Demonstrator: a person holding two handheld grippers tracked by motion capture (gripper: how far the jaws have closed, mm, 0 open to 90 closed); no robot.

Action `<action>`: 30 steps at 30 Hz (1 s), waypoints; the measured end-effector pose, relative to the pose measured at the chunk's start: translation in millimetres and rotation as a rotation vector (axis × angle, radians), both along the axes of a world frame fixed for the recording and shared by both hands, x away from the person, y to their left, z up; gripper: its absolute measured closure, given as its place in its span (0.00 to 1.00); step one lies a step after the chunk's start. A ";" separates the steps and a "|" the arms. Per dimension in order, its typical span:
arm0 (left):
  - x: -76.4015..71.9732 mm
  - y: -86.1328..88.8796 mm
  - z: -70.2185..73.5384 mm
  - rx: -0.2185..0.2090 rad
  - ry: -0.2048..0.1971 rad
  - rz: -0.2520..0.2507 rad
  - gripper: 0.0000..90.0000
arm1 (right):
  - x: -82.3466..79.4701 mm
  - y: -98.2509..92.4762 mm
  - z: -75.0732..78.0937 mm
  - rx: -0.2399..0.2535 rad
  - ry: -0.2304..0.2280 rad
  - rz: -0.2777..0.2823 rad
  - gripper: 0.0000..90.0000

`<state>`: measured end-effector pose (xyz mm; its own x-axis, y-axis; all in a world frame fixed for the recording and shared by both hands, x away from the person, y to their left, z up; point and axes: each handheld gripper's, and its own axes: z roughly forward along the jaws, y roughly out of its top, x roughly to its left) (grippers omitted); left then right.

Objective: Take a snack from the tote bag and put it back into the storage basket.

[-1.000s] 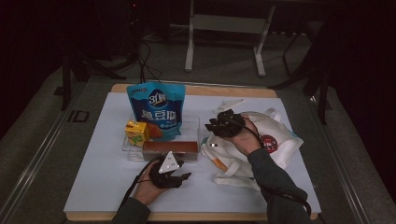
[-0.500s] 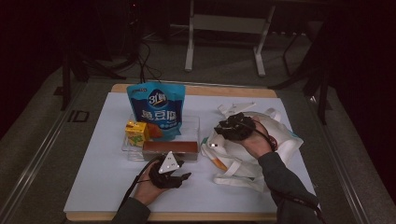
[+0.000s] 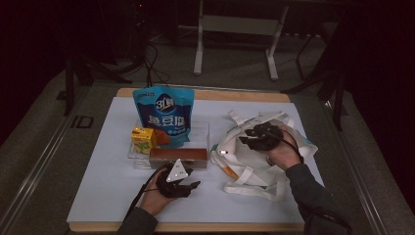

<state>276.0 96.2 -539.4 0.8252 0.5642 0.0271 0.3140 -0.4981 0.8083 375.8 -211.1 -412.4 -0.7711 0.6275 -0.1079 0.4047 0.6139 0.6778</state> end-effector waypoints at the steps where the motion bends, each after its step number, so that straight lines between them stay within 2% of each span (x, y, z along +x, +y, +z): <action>1: 0.0 0.0 0.0 0.000 0.000 0.000 0.52 | -0.5 -3.7 0.3 0.000 -0.001 -0.004 0.71; 9: 0.0 0.0 -0.1 -0.002 0.002 0.001 0.52 | -5.8 -32.3 2.7 -0.019 -0.007 -0.043 0.86; 10: -0.1 -0.1 -0.1 -0.001 0.002 0.000 0.52 | -8.1 -41.2 2.9 -0.028 -0.005 -0.059 0.91; 13: 0.0 -0.1 0.0 0.000 0.000 0.000 0.52 | -9.6 -49.3 2.9 -0.030 -0.003 -0.072 0.95; 15: 0.0 -0.1 0.0 0.000 0.000 0.001 0.52 | -11.4 -61.2 1.5 -0.034 0.003 -0.092 0.99; 26: -0.2 -0.1 0.0 0.001 -0.002 0.003 0.52 | -23.8 -92.1 -13.5 -0.054 0.035 -0.132 1.00; 30: 0.0 0.0 0.0 -0.001 0.000 0.003 0.52 | -29.4 -101.2 -20.0 -0.085 0.041 -0.143 1.00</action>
<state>275.9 96.2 -539.4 0.8234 0.5668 0.0266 0.3158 -0.4966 0.8085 346.4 -312.4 -432.4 -0.6792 0.7213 -0.1359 0.5183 0.6024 0.6070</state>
